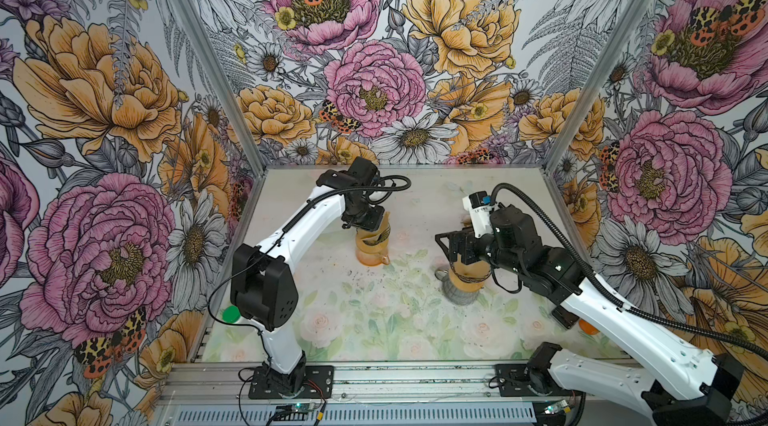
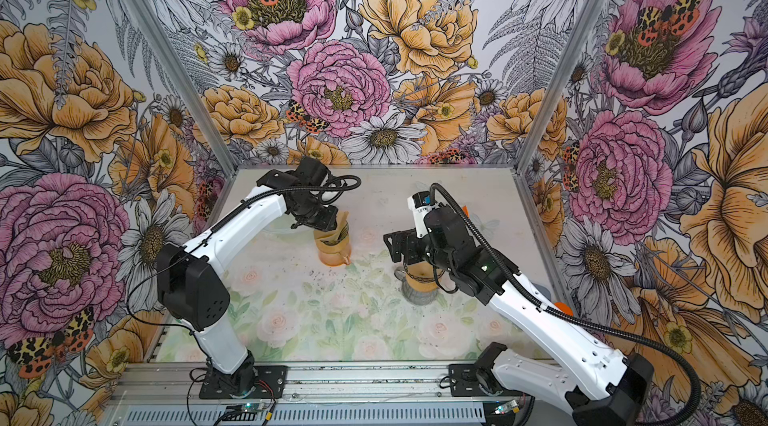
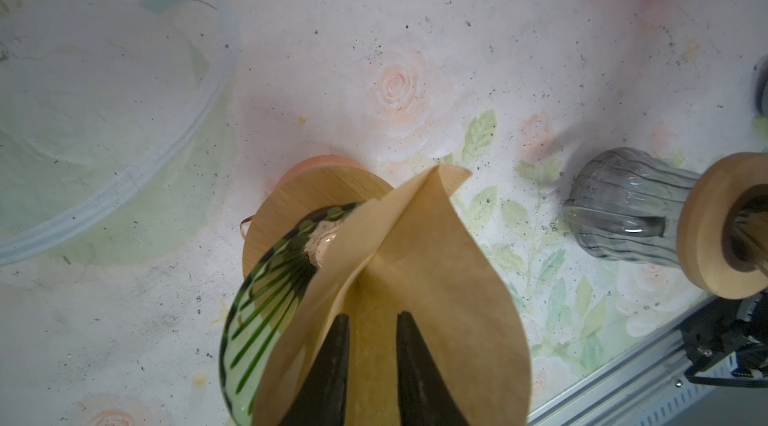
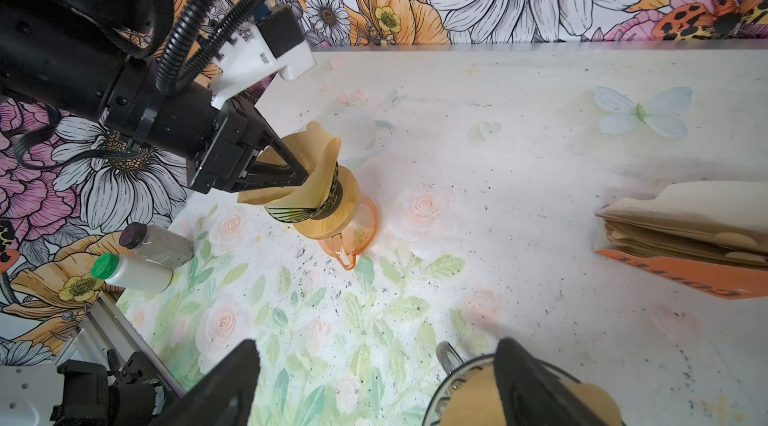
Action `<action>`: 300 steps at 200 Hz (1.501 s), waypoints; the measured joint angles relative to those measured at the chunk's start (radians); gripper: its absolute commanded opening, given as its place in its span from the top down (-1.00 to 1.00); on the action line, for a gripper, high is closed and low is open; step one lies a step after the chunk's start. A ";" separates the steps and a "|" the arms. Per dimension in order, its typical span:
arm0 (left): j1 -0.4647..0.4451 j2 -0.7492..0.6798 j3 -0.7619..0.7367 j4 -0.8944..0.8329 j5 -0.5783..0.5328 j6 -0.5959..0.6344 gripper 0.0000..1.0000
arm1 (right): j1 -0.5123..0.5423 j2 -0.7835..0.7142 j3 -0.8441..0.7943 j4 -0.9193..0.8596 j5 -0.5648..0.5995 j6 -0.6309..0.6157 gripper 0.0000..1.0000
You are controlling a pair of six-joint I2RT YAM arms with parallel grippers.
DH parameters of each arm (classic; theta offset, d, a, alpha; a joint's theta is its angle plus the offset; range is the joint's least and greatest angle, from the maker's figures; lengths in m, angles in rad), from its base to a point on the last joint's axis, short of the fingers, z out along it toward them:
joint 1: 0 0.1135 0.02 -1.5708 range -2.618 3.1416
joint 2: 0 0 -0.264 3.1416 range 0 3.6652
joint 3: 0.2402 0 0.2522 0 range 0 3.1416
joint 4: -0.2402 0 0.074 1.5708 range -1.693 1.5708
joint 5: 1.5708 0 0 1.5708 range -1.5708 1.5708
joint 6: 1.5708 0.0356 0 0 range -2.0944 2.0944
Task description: Place the coffee filter in the dripper
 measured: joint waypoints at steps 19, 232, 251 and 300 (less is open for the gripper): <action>0.000 0.010 0.000 -0.005 -0.001 0.000 0.46 | 0.000 0.000 0.000 0.000 0.000 0.000 -0.80; -0.013 0.072 0.004 -0.011 -0.040 -0.011 0.08 | 0.001 0.006 -0.003 0.002 -0.004 0.000 -0.81; -0.014 0.089 0.006 -0.011 -0.049 -0.011 0.07 | 0.001 0.011 -0.003 0.002 -0.004 0.000 -0.81; -0.014 0.089 0.006 -0.011 -0.065 -0.016 0.02 | 0.001 0.013 -0.003 0.002 -0.004 0.000 -0.81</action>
